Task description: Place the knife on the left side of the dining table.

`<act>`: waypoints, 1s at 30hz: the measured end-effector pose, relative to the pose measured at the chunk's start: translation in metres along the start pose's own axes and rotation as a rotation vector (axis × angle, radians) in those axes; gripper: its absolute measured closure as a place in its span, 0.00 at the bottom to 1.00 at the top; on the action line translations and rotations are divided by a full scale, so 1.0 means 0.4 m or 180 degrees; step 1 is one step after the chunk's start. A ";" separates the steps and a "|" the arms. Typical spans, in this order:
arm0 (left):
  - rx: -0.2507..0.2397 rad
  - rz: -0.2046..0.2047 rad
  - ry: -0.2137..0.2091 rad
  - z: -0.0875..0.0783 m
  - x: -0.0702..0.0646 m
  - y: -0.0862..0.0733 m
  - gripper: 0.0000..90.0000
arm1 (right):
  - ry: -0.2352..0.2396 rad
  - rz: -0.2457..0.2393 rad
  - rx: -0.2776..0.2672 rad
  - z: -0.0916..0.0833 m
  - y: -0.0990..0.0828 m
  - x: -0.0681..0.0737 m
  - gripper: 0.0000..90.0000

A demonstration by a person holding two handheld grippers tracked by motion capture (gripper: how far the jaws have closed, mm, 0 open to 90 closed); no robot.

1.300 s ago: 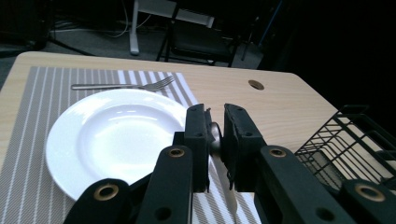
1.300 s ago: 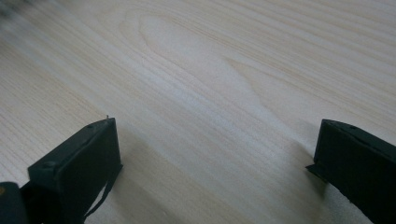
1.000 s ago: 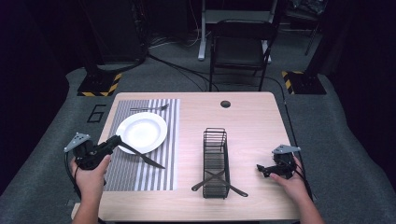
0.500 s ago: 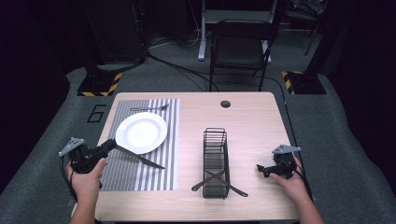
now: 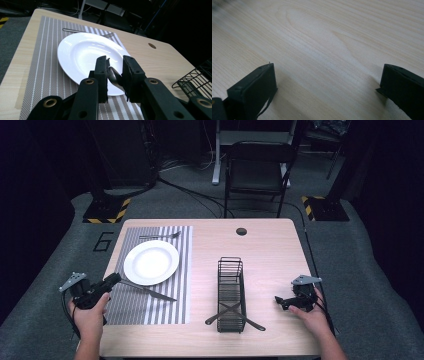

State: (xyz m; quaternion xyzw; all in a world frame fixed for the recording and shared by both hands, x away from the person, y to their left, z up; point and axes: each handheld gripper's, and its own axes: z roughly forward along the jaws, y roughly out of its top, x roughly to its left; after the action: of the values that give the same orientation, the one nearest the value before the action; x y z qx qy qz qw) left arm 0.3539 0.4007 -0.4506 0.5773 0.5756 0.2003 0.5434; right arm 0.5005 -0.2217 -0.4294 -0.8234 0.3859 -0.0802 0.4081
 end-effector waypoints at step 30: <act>-0.0028 -0.0429 0.0004 0.014 0.085 -0.071 0.80 | 0.0000 -0.0001 0.0000 0.000 0.000 0.000 0.00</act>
State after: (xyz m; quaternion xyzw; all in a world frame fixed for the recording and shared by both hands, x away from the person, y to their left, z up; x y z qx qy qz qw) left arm 0.3547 0.4214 -0.4901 0.5346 0.6127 0.1662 0.5578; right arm 0.5005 -0.2217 -0.4294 -0.8235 0.3858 -0.0802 0.4082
